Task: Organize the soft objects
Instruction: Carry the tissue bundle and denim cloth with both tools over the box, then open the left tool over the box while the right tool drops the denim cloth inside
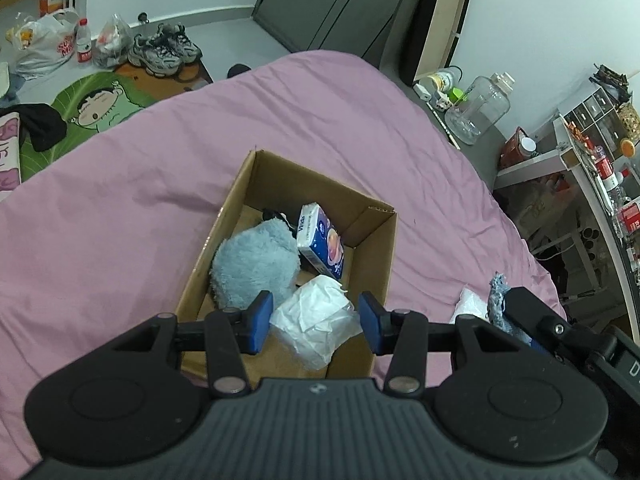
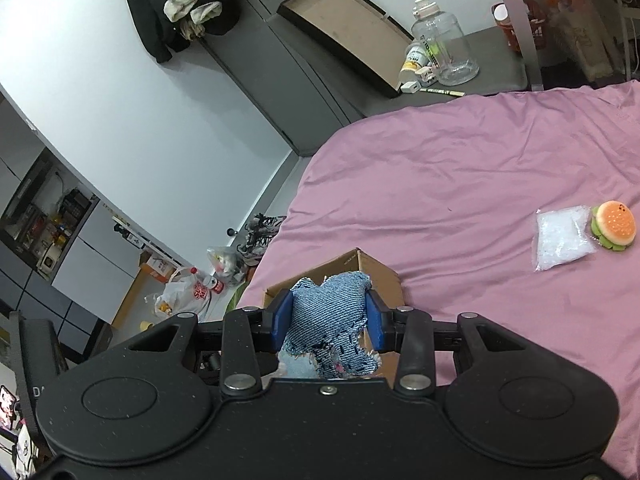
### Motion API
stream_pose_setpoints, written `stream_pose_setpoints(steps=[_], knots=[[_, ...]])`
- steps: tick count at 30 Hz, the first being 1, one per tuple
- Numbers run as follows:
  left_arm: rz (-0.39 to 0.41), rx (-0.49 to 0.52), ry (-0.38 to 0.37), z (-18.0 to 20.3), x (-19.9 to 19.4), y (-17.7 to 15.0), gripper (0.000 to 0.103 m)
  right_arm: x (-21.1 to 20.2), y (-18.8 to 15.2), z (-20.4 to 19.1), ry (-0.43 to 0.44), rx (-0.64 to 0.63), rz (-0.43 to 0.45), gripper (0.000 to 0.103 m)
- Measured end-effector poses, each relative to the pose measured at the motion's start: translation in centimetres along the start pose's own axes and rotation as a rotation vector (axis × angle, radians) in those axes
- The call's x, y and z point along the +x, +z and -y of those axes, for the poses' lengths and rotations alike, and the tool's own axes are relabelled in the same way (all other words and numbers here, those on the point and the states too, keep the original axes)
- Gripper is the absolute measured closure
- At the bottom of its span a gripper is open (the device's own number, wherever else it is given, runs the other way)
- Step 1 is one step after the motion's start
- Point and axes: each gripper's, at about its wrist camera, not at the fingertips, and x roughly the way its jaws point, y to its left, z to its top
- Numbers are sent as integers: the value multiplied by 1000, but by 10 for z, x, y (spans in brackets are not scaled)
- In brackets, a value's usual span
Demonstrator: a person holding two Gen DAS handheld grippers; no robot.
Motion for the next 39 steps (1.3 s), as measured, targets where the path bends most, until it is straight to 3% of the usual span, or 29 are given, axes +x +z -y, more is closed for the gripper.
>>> stream_pose_setpoints(steps=[3, 7, 9, 11, 19, 24, 28, 33, 39], knots=[[-23, -11, -31, 2, 11, 0, 57, 6, 0, 3, -3, 7, -7, 65], [-43, -14, -9, 2, 24, 1, 52, 17, 0, 7, -7, 13, -23, 65], [-74, -29, -7, 0, 31, 2, 38, 24, -1, 7, -7, 16, -35, 65], [-85, -46, -17, -5, 34, 4, 34, 31, -2, 6, -2, 14, -47, 65], [-44, -40, 55, -15, 28, 15, 34, 54, -5, 3, 3, 11, -94, 64], [-28, -38, 85, -18, 27, 22, 34, 60, -5, 0, 19, 12, -106, 49], [-26, -25, 103, -15, 27, 22, 33, 54, -1, 2, 19, 14, -93, 47], [-25, 9, 120, -7, 22, 18, 22, 45, 0, 4, 7, 6, -81, 47], [-6, 74, 134, 13, 14, 10, 17, 29, 1, 12, -12, -9, -65, 42]])
